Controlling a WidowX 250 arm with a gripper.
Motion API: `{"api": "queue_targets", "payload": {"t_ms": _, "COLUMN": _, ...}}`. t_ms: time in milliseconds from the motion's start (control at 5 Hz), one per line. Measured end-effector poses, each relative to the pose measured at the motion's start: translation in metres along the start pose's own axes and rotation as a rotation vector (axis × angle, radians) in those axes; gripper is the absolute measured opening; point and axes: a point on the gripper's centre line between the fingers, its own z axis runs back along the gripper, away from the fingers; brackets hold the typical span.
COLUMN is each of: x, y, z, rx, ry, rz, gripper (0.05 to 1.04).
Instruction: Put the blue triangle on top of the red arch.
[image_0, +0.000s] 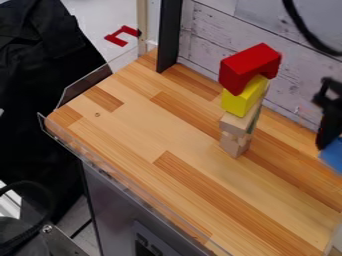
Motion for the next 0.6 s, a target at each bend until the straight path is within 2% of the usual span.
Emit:
{"api": "queue_targets", "payload": {"t_ms": 200, "x": 0.004, "y": 0.008, "z": 0.033, "rx": -0.016, "ry": -0.079, "rz": 0.018, "gripper": 0.554}}
{"api": "queue_targets", "payload": {"t_ms": 400, "x": 0.007, "y": 0.046, "z": 0.059, "rx": -0.014, "ry": -0.105, "rz": 0.102, "gripper": 0.554}}
{"api": "queue_targets", "payload": {"t_ms": 600, "x": -0.001, "y": 0.076, "z": 0.074, "rx": -0.005, "ry": -0.105, "rz": 0.178, "gripper": 0.554}}
